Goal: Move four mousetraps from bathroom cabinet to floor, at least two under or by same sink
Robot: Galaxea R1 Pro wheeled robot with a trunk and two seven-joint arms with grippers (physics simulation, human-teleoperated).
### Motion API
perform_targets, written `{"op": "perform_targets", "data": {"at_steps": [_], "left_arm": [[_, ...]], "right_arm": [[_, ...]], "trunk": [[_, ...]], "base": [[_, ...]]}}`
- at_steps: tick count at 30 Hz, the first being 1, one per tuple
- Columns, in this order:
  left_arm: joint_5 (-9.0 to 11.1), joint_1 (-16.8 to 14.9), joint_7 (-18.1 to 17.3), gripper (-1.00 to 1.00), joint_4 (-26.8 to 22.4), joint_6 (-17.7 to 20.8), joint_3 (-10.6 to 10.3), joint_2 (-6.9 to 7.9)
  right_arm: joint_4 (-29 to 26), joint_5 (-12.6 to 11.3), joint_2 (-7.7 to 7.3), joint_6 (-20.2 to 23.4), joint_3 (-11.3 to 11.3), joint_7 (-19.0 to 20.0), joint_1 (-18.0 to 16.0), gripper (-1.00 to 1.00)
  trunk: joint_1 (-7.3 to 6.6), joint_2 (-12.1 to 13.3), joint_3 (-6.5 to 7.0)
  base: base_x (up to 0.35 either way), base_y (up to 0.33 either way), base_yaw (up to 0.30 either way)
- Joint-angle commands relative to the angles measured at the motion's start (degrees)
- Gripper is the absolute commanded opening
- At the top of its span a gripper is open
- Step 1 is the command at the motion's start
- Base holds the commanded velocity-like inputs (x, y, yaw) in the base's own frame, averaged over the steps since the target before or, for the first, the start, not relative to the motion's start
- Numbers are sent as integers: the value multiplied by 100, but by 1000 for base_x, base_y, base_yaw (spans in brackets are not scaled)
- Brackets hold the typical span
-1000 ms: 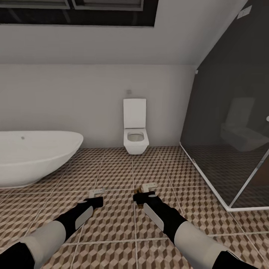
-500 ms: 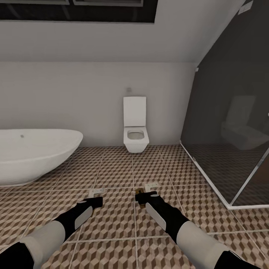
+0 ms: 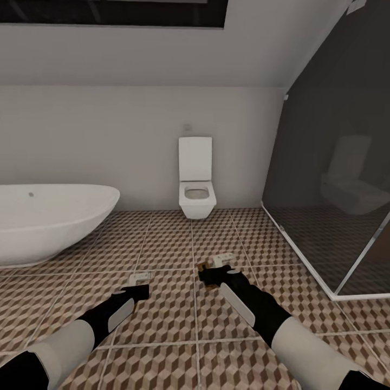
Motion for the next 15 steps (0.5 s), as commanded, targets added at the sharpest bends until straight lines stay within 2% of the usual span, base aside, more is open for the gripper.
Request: {"op": "perform_targets", "data": {"at_steps": [1, 10, 14, 15], "left_arm": [[41, -5, 47, -100, -20, 17, -47, 8], [41, -5, 49, -100, -23, 17, -46, 8], [41, -5, 49, -100, -35, 17, -46, 6], [41, -5, 49, -100, -66, 22, -46, 5]], "right_arm": [[-30, -73, -6, 28, 15, -54, -6, -100], [-79, -78, -134, 105, -5, -19, -4, -100], [-77, -78, -164, 118, -281, -14, -1, -100], [-77, -72, -169, 126, -426, -12, 1, -100]], "trunk": [[22, -44, -24], [220, -405, -186], [307, -566, -258], [329, -606, -275]], "base": [[0, 0, 0], [0, 0, 0], [0, 0, 0], [0, 0, 0]]}}
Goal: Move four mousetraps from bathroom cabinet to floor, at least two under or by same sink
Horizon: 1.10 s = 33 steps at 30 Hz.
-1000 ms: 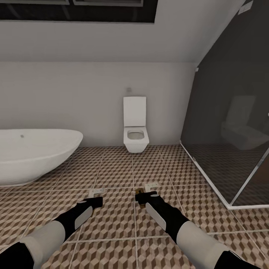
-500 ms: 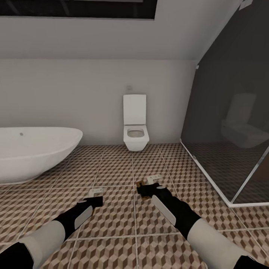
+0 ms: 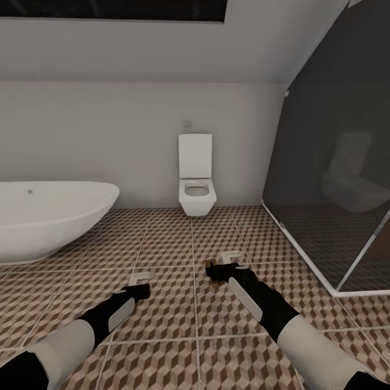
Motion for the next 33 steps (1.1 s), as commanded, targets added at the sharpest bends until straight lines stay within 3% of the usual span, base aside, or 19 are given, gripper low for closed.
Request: {"op": "perform_targets", "data": {"at_steps": [1, 11, 21, 33], "left_arm": [[41, -5, 52, -100, -53, 21, -46, 8], [41, 5, 181, -100, -405, 108, -46, 8], [41, 7, 209, -100, -430, 112, -46, -14], [40, 12, 214, -100, -432, 108, -49, -31]], "right_arm": [[-10, -81, -8, 5, -32, -61, -6, -100], [33, -51, -9, 33, -235, -77, -5, -100], [504, -24, 14, 30, -283, -140, -11, -100], [622, -21, -14, 18, -289, -204, -15, -100]], "trunk": [[22, -44, -24], [241, -445, -204], [461, -847, -383], [725, -1328, -599]], "base": [[0, 0, 0], [0, 0, 0], [0, 0, 0], [0, 0, 0]]}}
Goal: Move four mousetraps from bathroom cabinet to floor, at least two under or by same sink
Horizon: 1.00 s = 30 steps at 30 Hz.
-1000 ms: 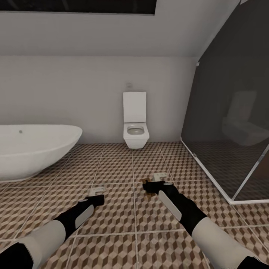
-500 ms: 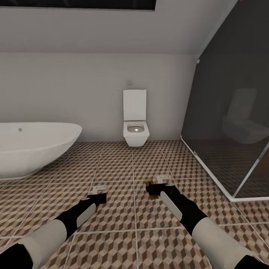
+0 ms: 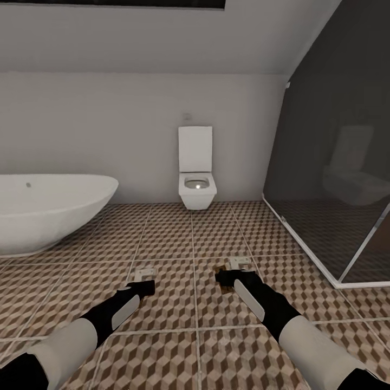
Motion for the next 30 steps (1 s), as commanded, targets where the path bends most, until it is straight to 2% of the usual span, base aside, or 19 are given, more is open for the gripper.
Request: {"op": "perform_targets", "data": {"at_steps": [1, 4, 16, 30], "left_arm": [[38, -6, 48, -100, -18, 13, -47, 8], [40, -6, 48, -100, -18, 13, -50, 11], [36, 2, 49, -100, -23, 3, -58, 8], [38, -14, 49, -100, -18, 14, -60, 12]], "right_arm": [[-10, -76, -8, 2, 33, -78, -6, -100], [-10, -79, -9, -13, 35, -106, -4, -100], [-43, -74, 2, 3, 37, -83, -3, -100], [-44, -73, 14, 4, 40, -68, -3, -100]], "trunk": [[21, -44, -24], [87, -165, -78], [87, -165, -80], [87, -165, -127]], "base": [[0, 0, 0], [0, 0, 0], [13, 9, -19], [228, 184, -223]]}}
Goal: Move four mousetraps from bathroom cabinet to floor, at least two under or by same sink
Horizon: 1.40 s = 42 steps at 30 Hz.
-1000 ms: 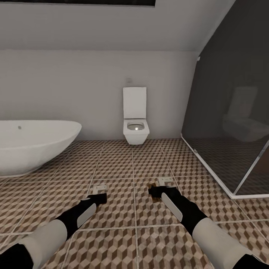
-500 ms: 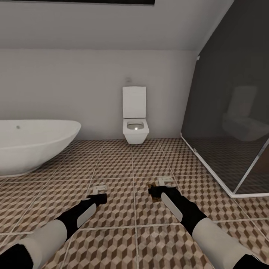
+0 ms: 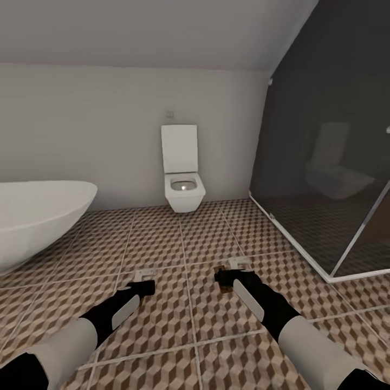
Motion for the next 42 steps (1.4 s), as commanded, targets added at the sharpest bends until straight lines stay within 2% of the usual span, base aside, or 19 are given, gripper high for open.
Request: {"op": "perform_targets", "data": {"at_steps": [1, 15, 24, 33, 42], "left_arm": [[39, -4, 49, -100, -20, 12, -43, 11], [43, -5, 42, -100, -1, 19, -37, 21], [43, -5, 47, -100, 5, 19, -36, 21], [43, -5, 49, -100, 13, 19, -36, 6], [43, -11, 49, -100, 15, 19, -36, -13]], "right_arm": [[-8, -75, -7, 4, 32, -63, -8, -100], [-8, -62, 33, 4, 78, -69, -8, -100], [-8, -54, 41, 7, 106, -82, -8, -100], [-8, -57, 46, 4, 113, -85, -8, -100], [-6, -56, 18, 6, 99, -85, -8, -100]], "trunk": [[2, -3, -11], [2, -3, -26], [2, -3, -47], [2, -3, -53], [2, -3, -54]], "base": [[263, 214, -219], [243, 249, -46], [231, 245, 184], [243, 33, 57], [206, -165, 167]]}}
